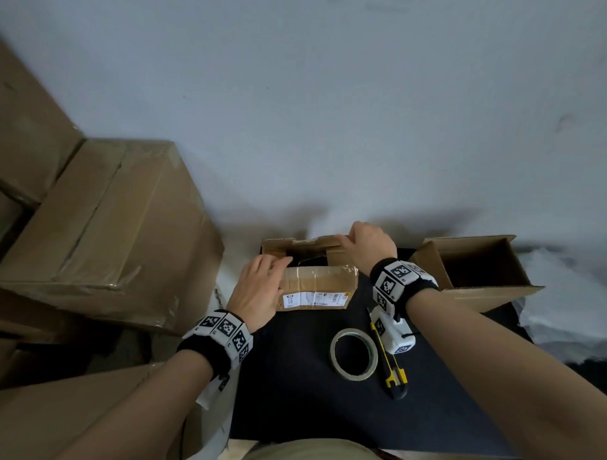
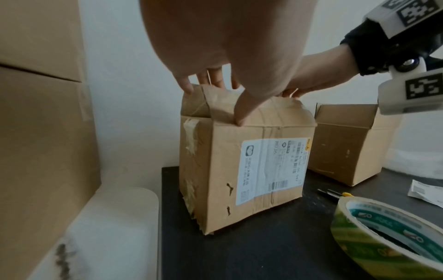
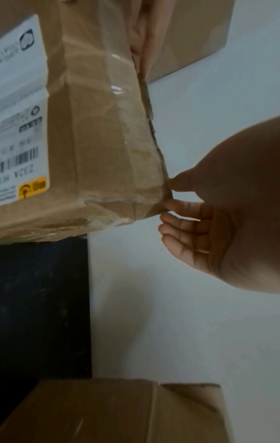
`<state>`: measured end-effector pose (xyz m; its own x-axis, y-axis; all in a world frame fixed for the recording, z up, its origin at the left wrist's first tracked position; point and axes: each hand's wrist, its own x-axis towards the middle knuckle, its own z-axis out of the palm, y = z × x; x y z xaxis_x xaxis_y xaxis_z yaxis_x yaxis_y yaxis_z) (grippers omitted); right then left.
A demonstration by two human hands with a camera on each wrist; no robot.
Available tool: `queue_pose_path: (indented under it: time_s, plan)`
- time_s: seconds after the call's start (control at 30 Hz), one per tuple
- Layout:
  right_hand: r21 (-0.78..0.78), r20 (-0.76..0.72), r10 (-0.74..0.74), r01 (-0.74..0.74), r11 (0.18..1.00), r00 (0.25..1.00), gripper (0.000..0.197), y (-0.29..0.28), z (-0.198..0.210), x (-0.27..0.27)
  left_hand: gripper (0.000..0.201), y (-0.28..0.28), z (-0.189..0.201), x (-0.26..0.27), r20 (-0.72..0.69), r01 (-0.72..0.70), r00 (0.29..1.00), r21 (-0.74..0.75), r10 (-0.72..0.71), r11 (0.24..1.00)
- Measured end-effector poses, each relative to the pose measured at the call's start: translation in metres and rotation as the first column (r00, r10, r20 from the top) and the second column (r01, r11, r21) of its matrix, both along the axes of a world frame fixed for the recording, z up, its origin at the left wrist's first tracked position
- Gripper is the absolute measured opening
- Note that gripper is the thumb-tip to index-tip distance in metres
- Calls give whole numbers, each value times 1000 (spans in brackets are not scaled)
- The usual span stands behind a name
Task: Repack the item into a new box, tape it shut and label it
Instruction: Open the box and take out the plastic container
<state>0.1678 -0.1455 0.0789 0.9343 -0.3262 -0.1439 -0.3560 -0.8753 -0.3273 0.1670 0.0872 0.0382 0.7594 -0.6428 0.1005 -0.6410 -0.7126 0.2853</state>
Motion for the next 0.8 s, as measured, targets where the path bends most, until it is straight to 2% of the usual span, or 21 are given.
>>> queue_pose_path:
  time_s: [0.17, 0.37, 0.47, 0.5, 0.57, 0.6, 0.73, 0.8]
  plan:
    - [260, 29, 64, -70, 963, 998, 28, -13, -10, -12, 47, -1, 3, -4, 107, 23, 994, -43, -19, 999]
    - [337, -84, 225, -185, 923, 971, 72, -14, -14, -32, 38, 2, 2, -13, 55, 48, 998, -85, -44, 995]
    - [335, -103, 250, -203, 920, 963, 80, -11, -18, -36, 14, 7, -2, -14, 28, 52, 998, -84, -50, 995]
    - [334, -107, 252, -204, 920, 962, 80, -11, -17, -37, 18, 8, -1, -15, 3, 44, 999, -88, -44, 995]
    - [319, -110, 269, -222, 921, 957, 79, -9, -16, -38, 42, 9, 0, -17, -60, 36, 997, -88, -41, 996]
    - [311, -100, 285, -242, 919, 953, 77, -8, -16, -39, 48, 9, 1, -17, -76, 19, 997, -93, -26, 996]
    - [271, -39, 310, -289, 918, 950, 69, -2, -20, -43, 55, 5, 5, -12, -151, -72, 986, -45, 65, 996]
    - [237, -48, 310, -291, 927, 950, 66, -1, -24, -46, 53, 4, 8, -11, -215, -92, 972, 25, 95, 995]
